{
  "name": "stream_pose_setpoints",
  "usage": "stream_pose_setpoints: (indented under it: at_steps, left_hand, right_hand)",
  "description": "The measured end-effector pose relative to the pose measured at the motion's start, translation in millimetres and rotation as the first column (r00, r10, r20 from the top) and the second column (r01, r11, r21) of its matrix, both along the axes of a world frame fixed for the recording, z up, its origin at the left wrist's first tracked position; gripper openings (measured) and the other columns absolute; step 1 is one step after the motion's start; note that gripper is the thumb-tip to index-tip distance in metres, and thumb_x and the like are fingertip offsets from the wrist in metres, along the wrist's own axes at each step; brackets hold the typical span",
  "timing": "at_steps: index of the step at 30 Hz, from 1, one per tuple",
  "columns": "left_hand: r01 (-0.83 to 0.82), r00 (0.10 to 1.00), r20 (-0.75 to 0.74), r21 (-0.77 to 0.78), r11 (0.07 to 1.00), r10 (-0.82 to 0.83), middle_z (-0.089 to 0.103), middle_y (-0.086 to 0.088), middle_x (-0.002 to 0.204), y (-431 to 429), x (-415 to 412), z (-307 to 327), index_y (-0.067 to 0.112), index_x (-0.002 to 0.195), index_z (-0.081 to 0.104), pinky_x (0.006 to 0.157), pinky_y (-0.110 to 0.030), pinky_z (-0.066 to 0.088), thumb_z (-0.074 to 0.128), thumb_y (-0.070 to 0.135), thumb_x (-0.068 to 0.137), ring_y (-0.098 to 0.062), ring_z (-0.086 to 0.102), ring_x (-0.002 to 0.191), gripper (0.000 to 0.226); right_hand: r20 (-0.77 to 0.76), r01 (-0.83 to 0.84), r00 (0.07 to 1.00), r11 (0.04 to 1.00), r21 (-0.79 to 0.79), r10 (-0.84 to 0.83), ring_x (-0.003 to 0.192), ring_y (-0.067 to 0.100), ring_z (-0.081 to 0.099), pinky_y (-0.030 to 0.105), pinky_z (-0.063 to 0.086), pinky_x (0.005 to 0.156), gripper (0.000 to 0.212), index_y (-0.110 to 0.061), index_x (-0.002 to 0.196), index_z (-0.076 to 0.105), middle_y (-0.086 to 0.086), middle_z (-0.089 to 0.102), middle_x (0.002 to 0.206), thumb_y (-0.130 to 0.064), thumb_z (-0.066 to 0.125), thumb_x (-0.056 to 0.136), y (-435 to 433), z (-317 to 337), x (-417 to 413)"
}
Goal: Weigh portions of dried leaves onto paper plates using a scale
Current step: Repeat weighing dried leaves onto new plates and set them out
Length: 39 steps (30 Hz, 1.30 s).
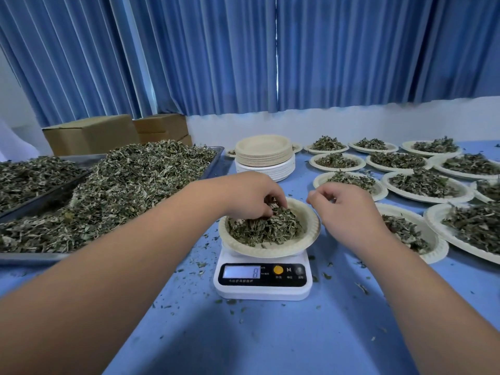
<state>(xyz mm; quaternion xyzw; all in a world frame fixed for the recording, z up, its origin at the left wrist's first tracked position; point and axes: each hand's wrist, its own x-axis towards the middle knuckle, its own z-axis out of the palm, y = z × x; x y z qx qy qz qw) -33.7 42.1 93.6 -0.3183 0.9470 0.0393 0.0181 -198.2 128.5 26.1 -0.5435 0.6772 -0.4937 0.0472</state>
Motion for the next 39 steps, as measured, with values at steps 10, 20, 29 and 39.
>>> stream_pose_setpoints:
  at_steps: [10, 20, 29, 39]
  left_hand:
    - [-0.038, 0.896, -0.445, -0.071, 0.997, 0.002, 0.058, 0.026, 0.078, 2.3, 16.6, 4.6, 0.027, 0.096, 0.073, 0.064, 0.002, 0.032, 0.073, 0.027, 0.085, 0.023, 0.048, 0.073, 0.011]
    - [-0.061, 0.881, -0.472, -0.040, 0.997, 0.035, 0.055, 0.020, 0.070, 10.0, 21.1, 1.1, 0.022, 0.093, 0.071, 0.056, -0.004, 0.037, 0.062, 0.011, 0.093, 0.014, 0.051, 0.060, 0.014]
    - [-0.130, 0.632, -0.764, 0.056, 0.990, 0.127, 0.062, 0.017, 0.067, 8.6, 46.4, -11.1, 0.035, 0.087, 0.068, 0.052, -0.008, 0.039, 0.063, 0.017, 0.093, 0.003, 0.051, 0.056, 0.020]
    - [-0.535, 0.310, -0.881, 0.150, 0.831, 0.359, 0.063, 0.009, 0.074, -16.4, 128.3, -43.2, 0.038, 0.094, 0.067, 0.036, -0.015, 0.032, 0.058, 0.021, 0.096, -0.002, 0.045, 0.041, 0.019]
  right_hand:
    - [-0.009, -0.024, 1.000, 1.000, 0.003, 0.024, 0.045, 0.007, 0.038, 0.026, 0.035, 0.052, 0.030, -0.007, 0.072, 0.066, 0.009, 0.060, 0.064, -0.028, 0.056, 0.091, 0.3, -1.8, -0.1]
    - [-0.019, -0.006, 1.000, 1.000, 0.007, 0.007, 0.046, 0.007, 0.041, 0.025, 0.035, 0.051, 0.031, -0.007, 0.073, 0.066, 0.008, 0.060, 0.064, -0.029, 0.056, 0.091, -0.2, -2.0, -1.0]
    - [-0.024, 0.006, 1.000, 1.000, 0.029, -0.005, 0.046, 0.009, 0.038, 0.027, 0.034, 0.052, 0.030, -0.005, 0.075, 0.067, 0.009, 0.059, 0.062, -0.028, 0.056, 0.092, 2.8, 1.9, 0.1]
    - [0.024, 0.026, 0.999, 0.999, 0.037, -0.026, 0.049, 0.006, 0.051, 0.025, 0.034, 0.052, 0.024, -0.017, 0.072, 0.069, -0.003, 0.062, 0.065, -0.024, 0.057, 0.091, 4.1, 1.8, 0.3]
